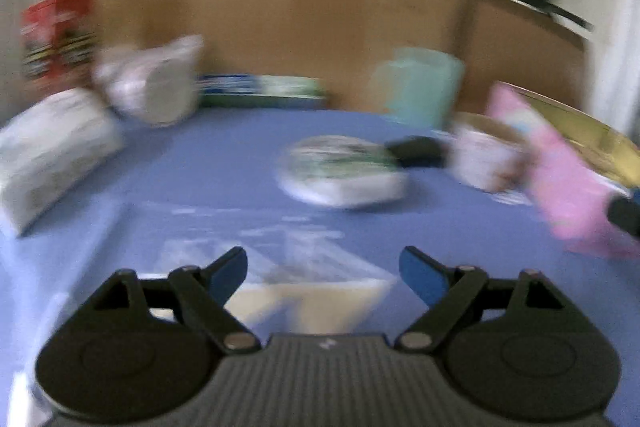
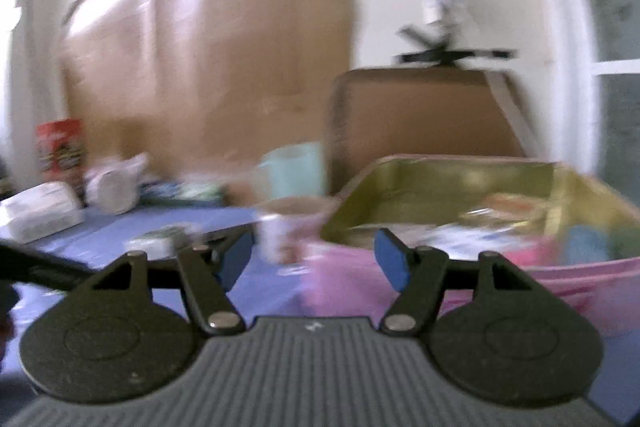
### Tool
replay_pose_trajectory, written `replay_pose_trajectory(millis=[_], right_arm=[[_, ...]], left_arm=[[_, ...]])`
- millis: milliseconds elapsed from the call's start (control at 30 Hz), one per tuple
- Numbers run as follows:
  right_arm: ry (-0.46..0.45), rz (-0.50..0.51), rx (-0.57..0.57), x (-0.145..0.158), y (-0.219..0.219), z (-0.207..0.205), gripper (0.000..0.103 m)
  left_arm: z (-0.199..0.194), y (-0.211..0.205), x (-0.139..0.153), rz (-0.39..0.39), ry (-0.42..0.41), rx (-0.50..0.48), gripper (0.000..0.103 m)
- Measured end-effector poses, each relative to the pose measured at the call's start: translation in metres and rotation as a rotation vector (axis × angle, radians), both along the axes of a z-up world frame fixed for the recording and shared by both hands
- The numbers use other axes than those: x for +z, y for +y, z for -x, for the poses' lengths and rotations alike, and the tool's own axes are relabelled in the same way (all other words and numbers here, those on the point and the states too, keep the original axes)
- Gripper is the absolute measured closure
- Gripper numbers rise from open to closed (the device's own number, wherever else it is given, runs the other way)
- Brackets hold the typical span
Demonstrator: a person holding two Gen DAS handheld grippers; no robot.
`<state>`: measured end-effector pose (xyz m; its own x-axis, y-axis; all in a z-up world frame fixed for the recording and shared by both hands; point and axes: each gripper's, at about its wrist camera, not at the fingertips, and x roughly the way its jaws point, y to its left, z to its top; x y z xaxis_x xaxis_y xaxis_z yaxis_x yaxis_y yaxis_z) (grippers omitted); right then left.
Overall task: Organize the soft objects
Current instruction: 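Grasp the green-printed tissue pack with the right tool, then carry the tissue pack into the pink tin and open the right tool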
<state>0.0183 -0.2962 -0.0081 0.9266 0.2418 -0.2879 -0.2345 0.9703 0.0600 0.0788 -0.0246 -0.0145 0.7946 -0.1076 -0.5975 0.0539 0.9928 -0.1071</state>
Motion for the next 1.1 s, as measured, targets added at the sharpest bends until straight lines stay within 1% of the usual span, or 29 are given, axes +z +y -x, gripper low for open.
replay_pose_trajectory(millis=[33,67,100,133,200,267,333,400,433,500,600,633,700,800,900,967,1033,1100], right_arm=[[0.028,0.001,0.042,-0.001,0.009,-0.005,0.034],[0.054,0.008,0.082,-0.002,0.020,-0.011,0.034],[0.072,0.020,0.115,-0.004,0.031,-0.016,0.034],[0.087,0.031,0.138,-0.005,0.041,-0.021,0.034],[0.116,0.050,0.185,-0.005,0.061,-0.034,0.034],[0.129,0.069,0.222,-0.002,0.083,-0.049,0.033],[0.134,0.093,0.246,-0.001,0.105,-0.063,0.030],[0.143,0.112,0.267,-0.002,0.124,-0.078,0.028],[0.149,0.122,0.265,-0.004,0.130,-0.084,0.027],[0.179,0.157,0.271,-0.010,0.144,-0.098,0.027],[0.208,0.196,0.270,-0.021,0.156,-0.109,0.029],[0.215,0.206,0.270,-0.022,0.156,-0.110,0.032],[0.236,0.206,0.260,-0.025,0.156,-0.113,0.045],[0.220,0.161,0.236,-0.019,0.143,-0.105,0.046],[0.217,0.134,0.258,-0.014,0.127,-0.084,0.046],[0.227,0.133,0.281,-0.014,0.114,-0.065,0.046],[0.237,0.153,0.291,-0.016,0.103,-0.046,0.046],[0.247,0.181,0.292,-0.019,0.091,-0.027,0.045]], left_arm=[[0.000,0.013,-0.003,0.005,-0.007,0.042,0.017],[-0.001,0.024,-0.006,0.032,0.000,0.075,0.017],[-0.001,0.037,-0.007,0.114,0.009,0.086,0.016],[0.001,0.048,-0.007,0.183,-0.012,0.094,0.014],[0.001,0.060,-0.008,0.240,-0.015,0.125,0.013],[0.002,0.061,-0.008,0.258,-0.023,0.134,0.013],[0.004,0.063,-0.007,0.262,-0.035,0.149,0.013],[0.005,0.066,-0.007,0.275,-0.047,0.182,0.014],[0.005,0.070,-0.008,0.295,-0.048,0.197,0.012],[0.006,0.075,-0.010,0.330,-0.049,0.199,0.012],[0.005,0.074,-0.010,0.321,-0.054,0.192,0.011],[0.006,0.073,-0.009,0.315,-0.056,0.186,0.011],[0.006,0.071,-0.009,0.306,-0.060,0.180,0.011],[0.005,0.071,-0.010,0.306,-0.057,0.178,0.011],[0.005,0.069,-0.010,0.296,-0.055,0.175,0.011],[0.005,0.066,-0.009,0.277,-0.053,0.159,0.009],[0.003,0.058,-0.009,0.256,-0.036,0.106,0.009],[0.001,0.048,-0.008,0.237,-0.010,0.016,0.009]])
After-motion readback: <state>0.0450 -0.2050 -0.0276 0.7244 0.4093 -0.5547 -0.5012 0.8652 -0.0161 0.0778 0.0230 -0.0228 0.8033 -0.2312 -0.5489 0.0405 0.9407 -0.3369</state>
